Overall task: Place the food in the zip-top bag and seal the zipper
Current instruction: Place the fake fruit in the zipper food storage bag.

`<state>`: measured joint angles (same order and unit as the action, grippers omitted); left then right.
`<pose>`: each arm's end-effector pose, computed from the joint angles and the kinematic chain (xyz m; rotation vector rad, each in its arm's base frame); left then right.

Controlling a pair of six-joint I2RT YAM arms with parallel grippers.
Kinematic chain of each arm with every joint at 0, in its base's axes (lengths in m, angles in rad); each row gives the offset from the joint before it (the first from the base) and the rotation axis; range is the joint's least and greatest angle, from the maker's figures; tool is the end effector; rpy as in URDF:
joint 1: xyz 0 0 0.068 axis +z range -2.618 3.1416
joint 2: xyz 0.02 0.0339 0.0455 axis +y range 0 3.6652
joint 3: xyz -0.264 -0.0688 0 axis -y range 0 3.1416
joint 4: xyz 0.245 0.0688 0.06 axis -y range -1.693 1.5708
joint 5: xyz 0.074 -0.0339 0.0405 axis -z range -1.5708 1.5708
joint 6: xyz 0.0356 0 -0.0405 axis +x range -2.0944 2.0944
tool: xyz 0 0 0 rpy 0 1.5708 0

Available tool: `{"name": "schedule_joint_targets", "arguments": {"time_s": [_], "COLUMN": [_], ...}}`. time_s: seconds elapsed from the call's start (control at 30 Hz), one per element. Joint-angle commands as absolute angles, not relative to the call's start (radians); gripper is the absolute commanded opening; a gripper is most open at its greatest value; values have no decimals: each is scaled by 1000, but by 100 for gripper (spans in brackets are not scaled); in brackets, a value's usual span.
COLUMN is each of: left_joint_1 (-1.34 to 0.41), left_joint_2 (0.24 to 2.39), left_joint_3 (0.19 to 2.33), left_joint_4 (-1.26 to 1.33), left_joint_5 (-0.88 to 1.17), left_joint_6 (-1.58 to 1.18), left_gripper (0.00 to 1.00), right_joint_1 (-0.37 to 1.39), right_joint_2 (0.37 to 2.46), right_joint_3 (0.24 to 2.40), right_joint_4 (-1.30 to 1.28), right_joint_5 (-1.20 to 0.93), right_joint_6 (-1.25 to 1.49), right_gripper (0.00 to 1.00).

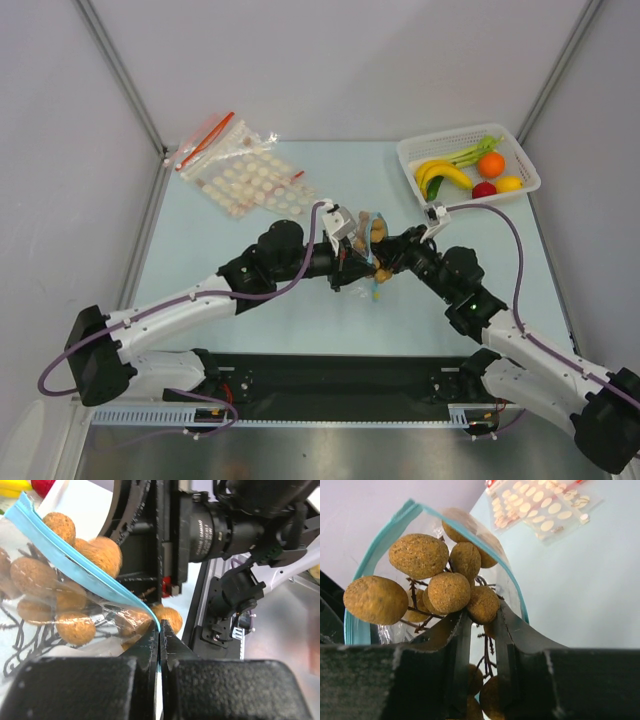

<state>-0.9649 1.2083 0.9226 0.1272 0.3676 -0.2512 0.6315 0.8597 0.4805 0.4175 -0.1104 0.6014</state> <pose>0.1514 -0.2409 0.3319 0.9233 1.6349 -1.1865 0.1646 0.1253 0.2828 -0.1180 1.6271 1.0518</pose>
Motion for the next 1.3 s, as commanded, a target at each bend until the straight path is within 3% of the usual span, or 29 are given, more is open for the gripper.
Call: {"name": "schedule_joint_targets", "arguments": {"time_s": [0.0,0.23,0.57,0.87,1.13,1.27], "left_joint_1": [-973,-971,-925,-868,-807,-813], "left_joint_2": [1200,1169,1245,1462,1531,1728], "left_joint_3": [960,937,902,914,759,755], "left_joint_4": [121,149,201,391,924,1269], "left_joint_5": [310,347,279,452,603,612], "left_joint_6": [-216,-213,-285,-382,-757,-980], "left_gripper": [0,0,0,0,0,1], "right_joint_1": [718,865,801,788,844,876], "right_joint_2": [836,951,914,951,982,962], "right_joint_3": [523,615,608,679,792,837], "right_joint_4": [440,316,226,69,-150,-225], "right_joint_5": [-13,284,344,445,621,722], "right_joint_6": [519,411,460,459,433,396], "right_gripper": [0,0,0,0,0,0]}}
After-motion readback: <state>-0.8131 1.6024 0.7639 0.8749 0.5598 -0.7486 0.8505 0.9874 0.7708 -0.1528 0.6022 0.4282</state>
